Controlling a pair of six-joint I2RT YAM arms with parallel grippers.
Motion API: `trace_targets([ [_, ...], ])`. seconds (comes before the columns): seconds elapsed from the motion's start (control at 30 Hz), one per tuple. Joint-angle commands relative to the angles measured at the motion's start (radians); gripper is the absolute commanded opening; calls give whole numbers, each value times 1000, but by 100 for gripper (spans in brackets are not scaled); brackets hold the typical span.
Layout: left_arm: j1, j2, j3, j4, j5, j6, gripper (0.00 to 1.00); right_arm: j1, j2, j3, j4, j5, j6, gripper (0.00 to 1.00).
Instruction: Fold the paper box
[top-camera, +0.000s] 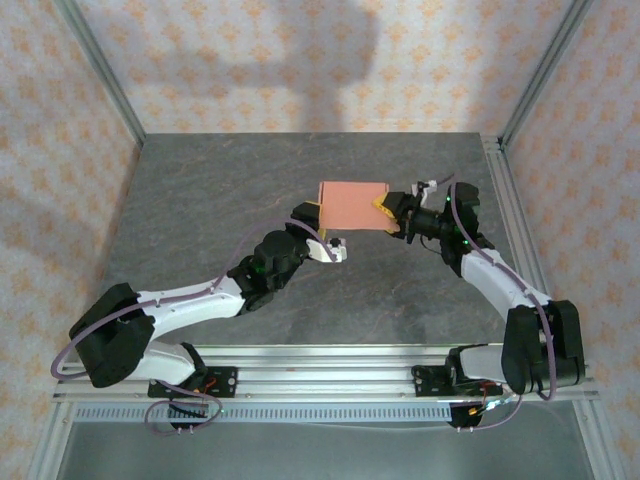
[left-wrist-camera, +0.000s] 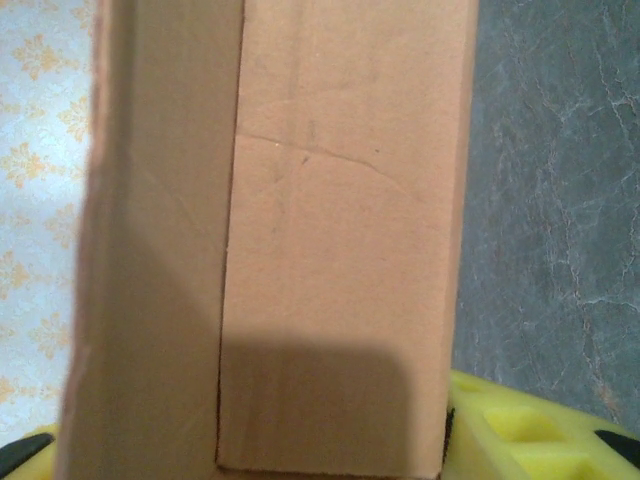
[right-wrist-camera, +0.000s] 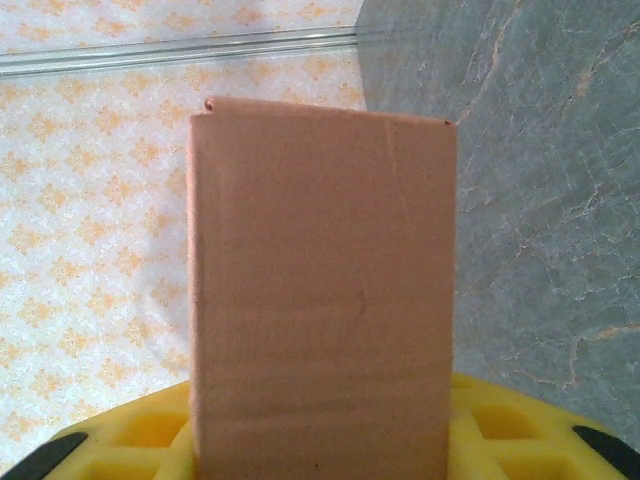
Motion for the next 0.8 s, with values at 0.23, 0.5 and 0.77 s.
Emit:
trace_targets([
  [0.23,-7,-7,37,-20,8,-38,51,16,-17,1,47,-5,9,28],
  [0.5,-6,-27,37,-54,0,-73,42,16,-10,7,34,4,-3,28],
  [0.77,7,-69,78,-212,32,-211,39,14,-9,15,19,43,-18,46],
])
